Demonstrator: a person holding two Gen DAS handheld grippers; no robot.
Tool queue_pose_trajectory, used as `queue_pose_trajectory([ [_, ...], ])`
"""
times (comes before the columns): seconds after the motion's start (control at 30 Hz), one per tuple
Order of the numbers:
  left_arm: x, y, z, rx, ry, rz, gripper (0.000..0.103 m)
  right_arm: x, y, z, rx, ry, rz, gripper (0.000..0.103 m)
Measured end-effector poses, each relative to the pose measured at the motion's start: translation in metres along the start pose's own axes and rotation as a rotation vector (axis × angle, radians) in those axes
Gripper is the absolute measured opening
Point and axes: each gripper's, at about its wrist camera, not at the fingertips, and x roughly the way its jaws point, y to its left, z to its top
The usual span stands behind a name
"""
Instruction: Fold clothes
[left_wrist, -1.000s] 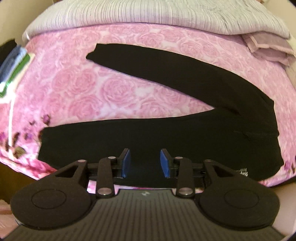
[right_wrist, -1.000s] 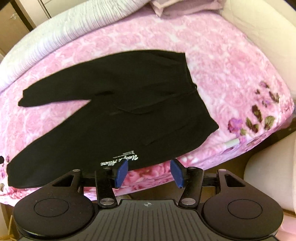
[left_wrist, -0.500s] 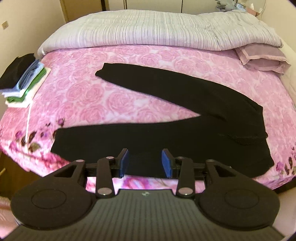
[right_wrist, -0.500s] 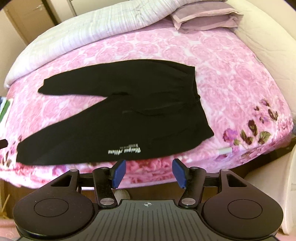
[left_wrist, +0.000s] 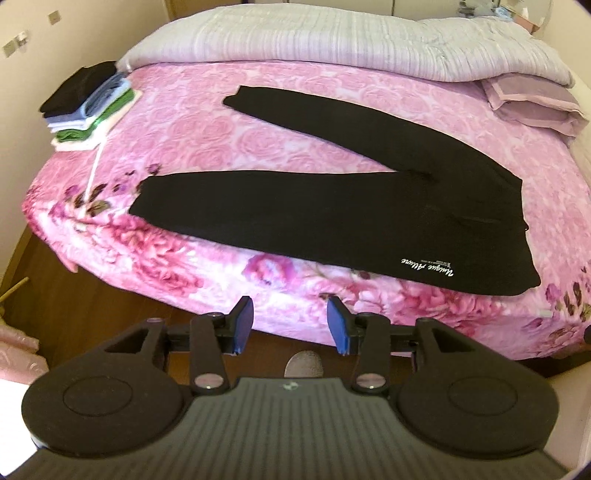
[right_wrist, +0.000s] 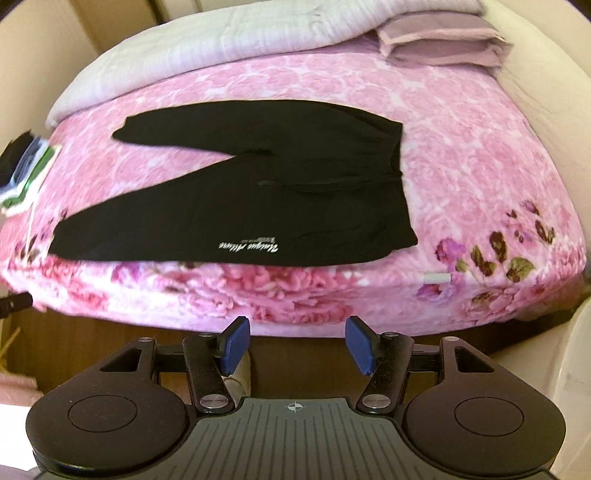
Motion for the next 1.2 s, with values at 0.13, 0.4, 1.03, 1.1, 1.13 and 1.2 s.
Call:
queue_pose_trajectory([
  [0.13,-0.016,0.002,-0.011,0.001,-0.025,0.035,0.045,-0.006,0.008,-0.011,-0.040,-0.013,0.015,0.068],
  [0.4,-0.031,0.005,-0.024,0.003,-0.040,0.059,0.047,-0.011,0.009,-0.021,-0.054,-0.017,0.018,0.073],
  [1.03,-0.038,0.007,-0.036,-0.003,-0.036,0.082,0.051,-0.011,0.022,-0.030,-0.133,-0.023,0.024,0.097],
  [1.1,-0.038,0.006,-0.035,-0.002,-0.036,0.083,0.051,-0.011,0.022,-0.029,-0.141,-0.028,0.028,0.098],
  [1.13,-0.038,0.005,-0.035,-0.001,-0.036,0.083,0.051,-0.010,0.022,-0.029,-0.145,-0.030,0.030,0.099],
  [1.2,-0.038,0.003,-0.034,0.001,-0.036,0.084,0.051,-0.010,0.022,-0.029,-0.152,-0.032,0.034,0.100],
])
